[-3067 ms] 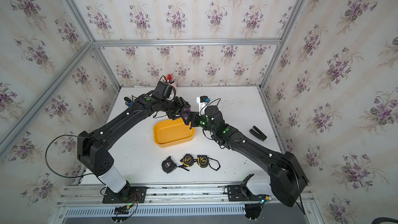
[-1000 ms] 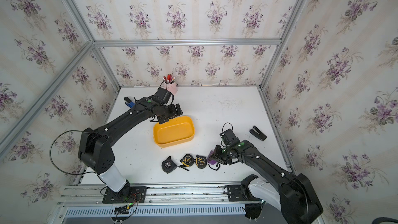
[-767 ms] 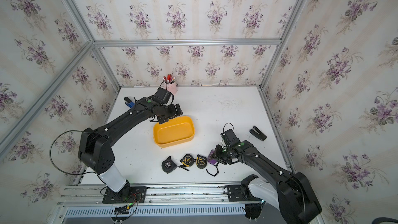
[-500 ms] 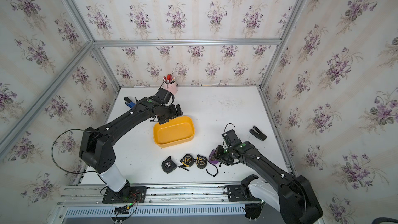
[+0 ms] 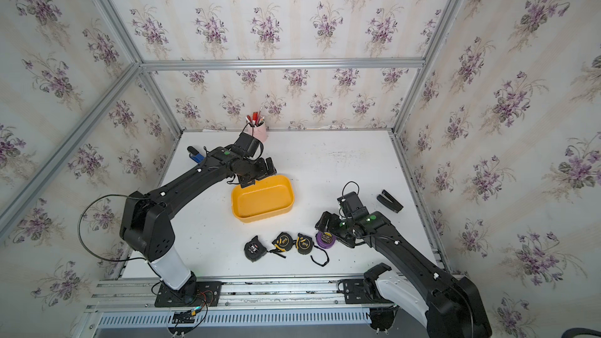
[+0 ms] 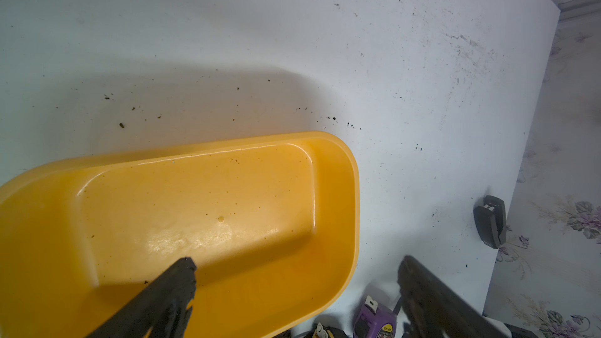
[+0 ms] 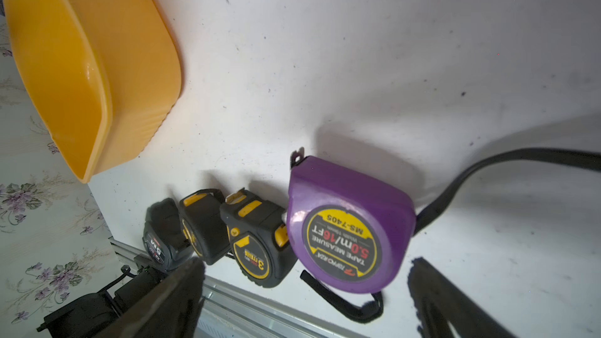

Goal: Take the tape measure out of the storage box
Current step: Place the tape measure at the center of the board, then reset both arms

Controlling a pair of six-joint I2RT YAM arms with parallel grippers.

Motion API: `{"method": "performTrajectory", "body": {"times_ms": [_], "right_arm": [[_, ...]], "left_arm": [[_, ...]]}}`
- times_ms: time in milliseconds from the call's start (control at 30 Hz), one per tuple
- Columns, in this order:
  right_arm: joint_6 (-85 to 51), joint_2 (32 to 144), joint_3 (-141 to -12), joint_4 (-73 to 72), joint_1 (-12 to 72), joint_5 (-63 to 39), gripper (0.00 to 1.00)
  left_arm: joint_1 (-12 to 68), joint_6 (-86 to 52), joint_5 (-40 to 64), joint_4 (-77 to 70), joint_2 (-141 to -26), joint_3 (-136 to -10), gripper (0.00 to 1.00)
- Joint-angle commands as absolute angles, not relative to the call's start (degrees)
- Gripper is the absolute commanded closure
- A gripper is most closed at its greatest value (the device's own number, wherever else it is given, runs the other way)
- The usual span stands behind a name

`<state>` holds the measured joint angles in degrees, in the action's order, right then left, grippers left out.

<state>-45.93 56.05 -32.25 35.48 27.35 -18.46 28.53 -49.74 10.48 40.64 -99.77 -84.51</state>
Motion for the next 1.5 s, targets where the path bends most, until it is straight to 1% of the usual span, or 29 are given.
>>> {"method": "performTrajectory", "body": {"times_ms": [0,300,567,767,833,900,1000,1067,1133,1200,1267,1300,1400,1467], "right_arm": [[-45.66,55.33,-33.54,37.65,27.34,-15.78,0.00],[-45.35,53.84,-36.35,37.70,27.25,-13.69,0.00],[-42.73,52.16,-39.01,29.83,26.83,-16.92,0.00],[-39.38,53.96,-42.75,25.81,25.91,-13.99,0.00],[-37.69,55.30,-44.74,24.48,25.88,-11.36,0.00],[-34.94,56.84,-47.41,23.19,25.87,-6.50,0.00],[-29.33,60.47,-51.35,21.00,25.90,6.72,0.00],[-23.69,63.68,-52.50,17.22,25.84,18.26,0.00],[-17.19,65.92,-50.91,8.78,25.39,27.81,0.00],[-9.54,67.24,-46.27,-4.22,24.43,33.22,0.00],[-3.69,68.94,-41.16,-18.22,22.49,36.44,0.00],[-0.52,70.16,-40.21,-21.78,21.46,36.20,0.00],[1.37,73.71,-40.75,-20.03,17.15,32.42,0.00],[-0.52,72.72,-36.21,-24.24,12.88,29.43,0.00]], "left_arm": [[28.56,-49.64,10.61,40.45,-99.50,-84.20,0.00],[28.51,-49.75,11.08,40.08,-99.73,-84.35,0.00],[28.56,-49.04,9.87,40.52,-98.33,-83.17,0.00],[28.55,-47.76,6.68,41.31,-94.08,-80.16,0.00],[28.54,-46.76,5.21,41.03,-92.13,-78.66,0.00],[28.54,-44.79,3.06,40.83,-90.04,-77.47,0.00],[28.56,-39.27,-3.19,39.20,-85.93,-74.90,0.00],[28.53,-33.76,-9.76,36.85,-83.06,-72.05,0.00],[28.47,-27.90,-16.66,33.72,-81.50,-69.39,0.00],[28.37,-22.66,-24.81,30.08,-79.36,-66.37,0.00],[27.88,-16.14,-31.32,23.33,-78.68,-62.03,0.00],[27.24,-13.31,-33.96,20.01,-78.51,-59.72,0.00],[23.20,-10.20,-34.01,14.48,-77.50,-55.35,0.00],[20.64,-10.06,-34.06,10.62,-76.13,-51.48,0.00]]}}
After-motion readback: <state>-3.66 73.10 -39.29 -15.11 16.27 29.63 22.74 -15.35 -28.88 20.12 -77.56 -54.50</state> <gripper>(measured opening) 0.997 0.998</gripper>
